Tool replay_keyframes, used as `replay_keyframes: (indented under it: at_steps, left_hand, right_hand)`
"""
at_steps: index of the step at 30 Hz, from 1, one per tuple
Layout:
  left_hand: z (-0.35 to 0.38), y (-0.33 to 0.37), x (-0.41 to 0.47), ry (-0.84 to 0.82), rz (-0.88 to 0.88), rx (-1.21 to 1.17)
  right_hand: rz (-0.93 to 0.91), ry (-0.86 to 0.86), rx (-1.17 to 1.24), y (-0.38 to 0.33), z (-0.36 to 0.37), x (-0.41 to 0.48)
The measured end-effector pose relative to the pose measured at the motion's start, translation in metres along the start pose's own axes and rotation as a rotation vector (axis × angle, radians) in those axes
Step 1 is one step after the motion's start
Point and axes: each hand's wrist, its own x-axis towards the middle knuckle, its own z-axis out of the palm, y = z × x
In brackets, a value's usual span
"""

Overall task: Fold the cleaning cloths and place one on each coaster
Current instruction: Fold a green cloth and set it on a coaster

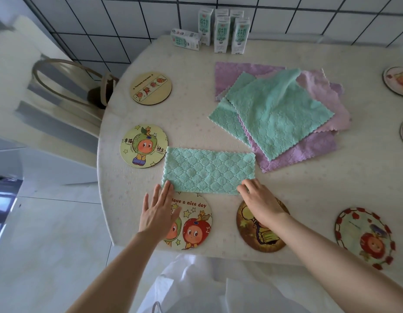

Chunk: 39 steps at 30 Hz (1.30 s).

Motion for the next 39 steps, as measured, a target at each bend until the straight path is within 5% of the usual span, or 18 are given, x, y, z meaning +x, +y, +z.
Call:
replay_keyframes:
  at_steps: [11,16,22,30,34,39]
  left_hand:
    - [-0.017,-0.007,0.028,0.042,0.144,0.101]
    - [-0.037,0.009,0.054,0.03,0.076,0.189]
    - [-0.025,0.075,0.037,0.071,0.437,0.038]
    - [-0.015,0.072,0.028,0.1,0.548,-0.049]
    - [-0.019,0.051,0.017,0.161,0.67,-0.081]
    - [-0.014,0.023,0.003,0.209,0.744,-0.061]
  right_hand:
    - [0.025,-0.011,0.034,0.002,-0.01,0.012]
    - [-0.011,0.114,0.157,-0.01,-0.021,-0.013]
    - [-0.016,0.118,0.482,-0.052,-0.035,-0.034]
    - [-0.027,0.074,0.723,-0.06,-0.043,-0.027]
    - [-0.052,0.063,0.49,-0.035,-0.021,-0.027]
    - [-0.371,-0.066,0.107,-0.039,-0.011,-0.019]
